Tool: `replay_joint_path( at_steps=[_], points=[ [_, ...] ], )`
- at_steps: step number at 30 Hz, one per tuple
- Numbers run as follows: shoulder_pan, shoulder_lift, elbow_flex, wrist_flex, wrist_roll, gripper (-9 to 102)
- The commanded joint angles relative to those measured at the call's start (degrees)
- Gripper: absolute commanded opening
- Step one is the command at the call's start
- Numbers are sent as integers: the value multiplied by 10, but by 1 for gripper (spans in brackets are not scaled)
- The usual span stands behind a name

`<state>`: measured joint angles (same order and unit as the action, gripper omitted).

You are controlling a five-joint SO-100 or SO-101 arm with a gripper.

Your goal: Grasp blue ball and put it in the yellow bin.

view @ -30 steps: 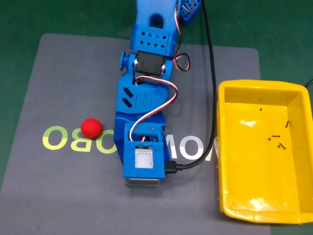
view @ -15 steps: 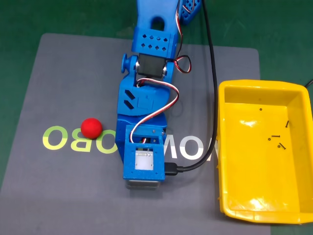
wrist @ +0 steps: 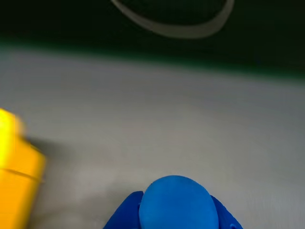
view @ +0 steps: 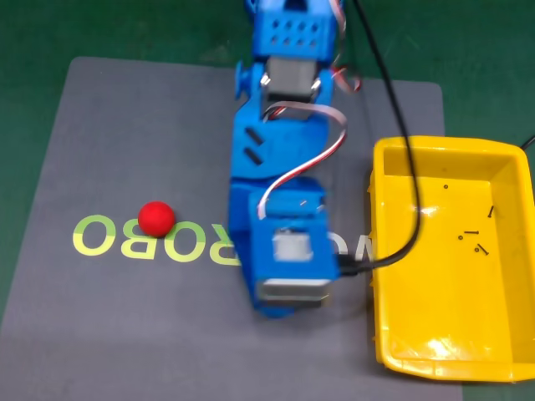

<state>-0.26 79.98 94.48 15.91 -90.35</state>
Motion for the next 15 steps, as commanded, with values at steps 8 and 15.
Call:
replay_joint_path(
  at_steps=[8, 15],
  points=[
    [-122, 181, 3, 35, 21, 0],
    [-219, 251, 88, 48, 23, 0]
  ],
)
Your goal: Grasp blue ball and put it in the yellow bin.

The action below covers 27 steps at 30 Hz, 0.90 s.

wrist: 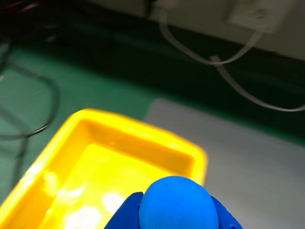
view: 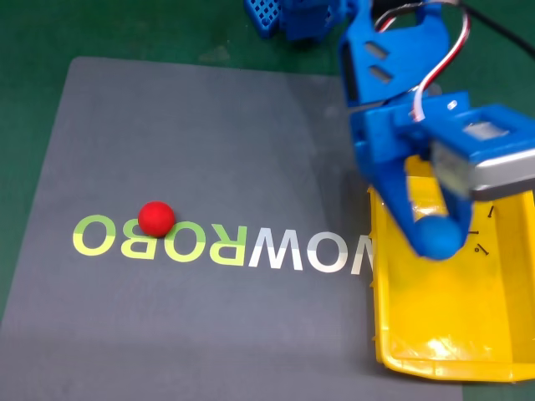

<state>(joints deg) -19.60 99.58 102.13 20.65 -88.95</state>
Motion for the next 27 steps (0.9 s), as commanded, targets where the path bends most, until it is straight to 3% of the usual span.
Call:
replay_joint_path(
  at_steps=[1, 9, 11, 14, 17, 27],
  points=[
    [-38, 66, 24, 5, 9, 0],
    [-73, 109, 91, 11, 6, 2],
    [-73, 106, 91, 11, 4, 10],
    [-67, 105, 91, 11, 4, 31],
    [-60, 103, 91, 11, 5, 41],
    [-48, 105, 91, 9, 2, 41]
  ],
)
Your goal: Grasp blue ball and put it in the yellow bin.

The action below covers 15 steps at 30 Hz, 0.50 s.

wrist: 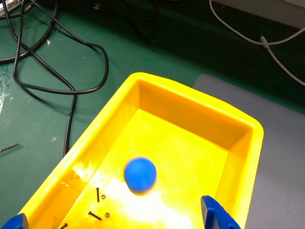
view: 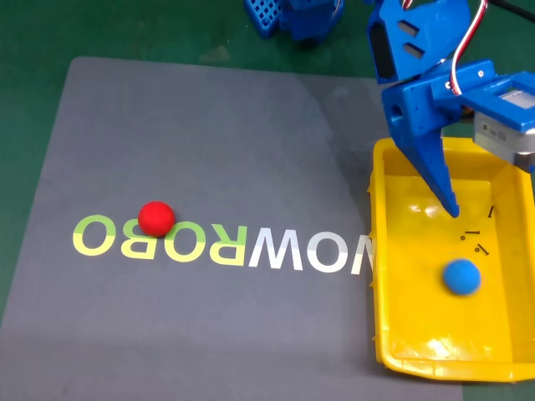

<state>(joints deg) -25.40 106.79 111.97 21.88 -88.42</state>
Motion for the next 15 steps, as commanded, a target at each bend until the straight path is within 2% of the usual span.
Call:
replay_joint_path(
  at_steps=[1, 8, 15],
  points=[
    [10, 35, -7, -2, -3, 41],
    [26, 94, 7, 23, 0, 41],
    [72, 243, 120, 48, -19, 40]
  ],
)
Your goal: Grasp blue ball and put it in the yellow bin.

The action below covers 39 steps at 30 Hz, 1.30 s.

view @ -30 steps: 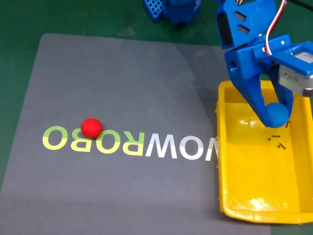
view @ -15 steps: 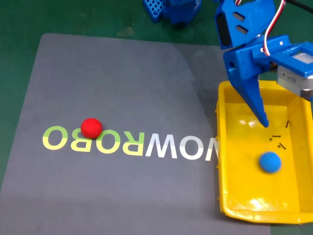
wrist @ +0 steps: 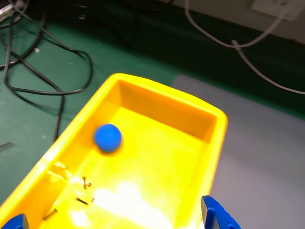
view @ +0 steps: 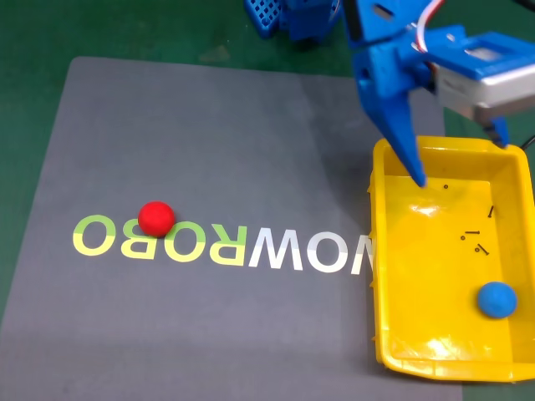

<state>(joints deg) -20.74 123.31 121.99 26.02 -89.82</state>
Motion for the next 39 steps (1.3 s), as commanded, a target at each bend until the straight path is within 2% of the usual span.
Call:
replay_joint_path(
  at_steps=[1, 14, 26, 32, 39],
  points=[
    [36, 102, 37, 17, -6, 40],
    [212, 368, 260, 75, -52, 40],
    [248, 505, 381, 120, -71, 34],
    [253, 553, 444, 125, -85, 24],
    [271, 613, 526, 149, -107, 2]
  ],
)
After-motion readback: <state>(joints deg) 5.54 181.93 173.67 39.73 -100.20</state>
